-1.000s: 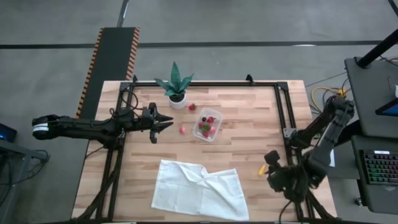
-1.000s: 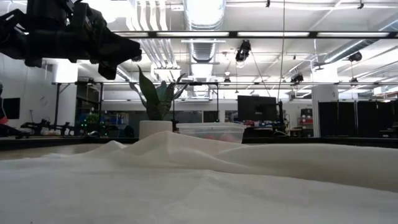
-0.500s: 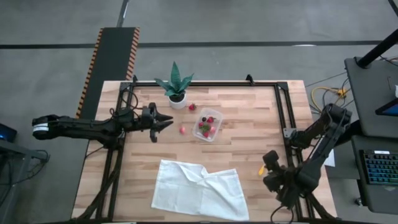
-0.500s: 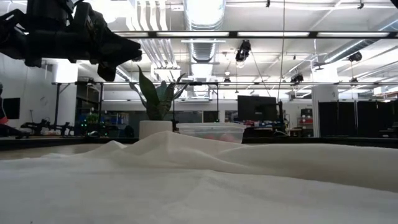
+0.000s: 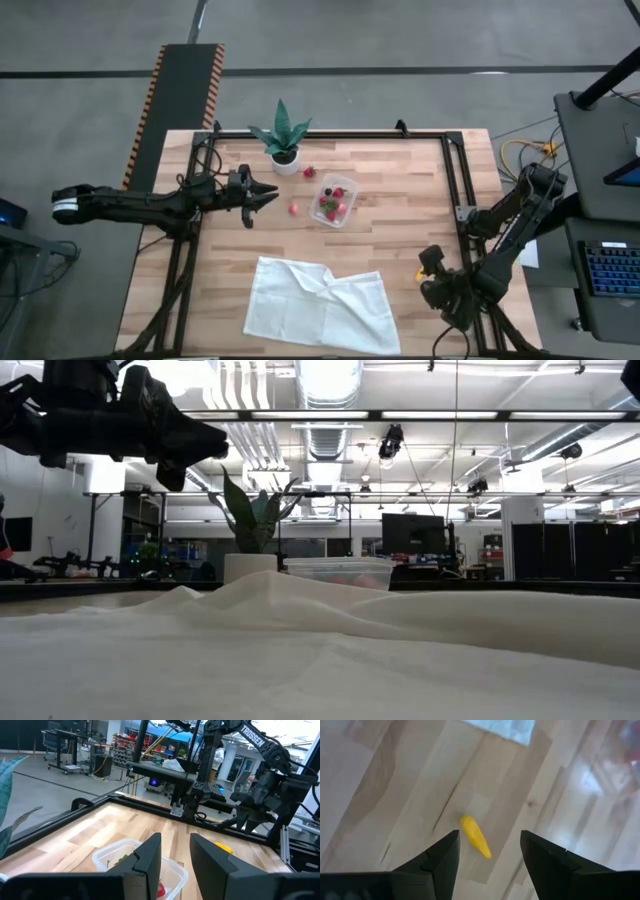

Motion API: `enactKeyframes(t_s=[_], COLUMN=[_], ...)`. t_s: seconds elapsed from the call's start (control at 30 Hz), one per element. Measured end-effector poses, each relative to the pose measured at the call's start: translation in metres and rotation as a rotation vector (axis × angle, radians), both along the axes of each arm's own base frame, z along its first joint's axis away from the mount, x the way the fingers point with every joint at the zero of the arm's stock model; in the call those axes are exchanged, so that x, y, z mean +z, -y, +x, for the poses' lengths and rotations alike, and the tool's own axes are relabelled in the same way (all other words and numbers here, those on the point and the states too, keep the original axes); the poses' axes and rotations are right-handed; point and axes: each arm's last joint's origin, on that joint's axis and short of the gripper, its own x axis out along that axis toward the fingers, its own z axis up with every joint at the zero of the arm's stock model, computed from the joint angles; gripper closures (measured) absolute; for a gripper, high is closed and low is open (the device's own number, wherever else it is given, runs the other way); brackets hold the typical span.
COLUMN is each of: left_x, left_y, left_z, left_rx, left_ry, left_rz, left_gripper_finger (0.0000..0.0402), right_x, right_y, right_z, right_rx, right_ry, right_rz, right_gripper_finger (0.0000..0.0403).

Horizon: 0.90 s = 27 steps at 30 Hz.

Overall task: Pick and placing Produce into tupperware
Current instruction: Put the yellow corn into the transparent bin

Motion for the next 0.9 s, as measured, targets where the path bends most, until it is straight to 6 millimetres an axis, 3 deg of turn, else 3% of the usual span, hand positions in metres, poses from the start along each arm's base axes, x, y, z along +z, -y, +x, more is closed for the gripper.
enactKeyframes(t_s=[0.6, 0.9], left_x=[0.000, 0.000], left_y=[0.000, 0.000], left_z=[0.000, 0.000], left_rx=[0.000, 0.000], left_ry=[-0.002, -0.002], left_rz=[0.008, 0.008], left_gripper_finger=[0.0313, 0.0313], right_x=[-0.033, -0.036], right_y=[0.024, 0.037], right_z=[0.014, 0.015], right_rx=[0.077, 0.071], right_ry=[-0.119, -0.099], right_rz=[0.091, 0.138], right_gripper_finger=[0.0199, 0.0199])
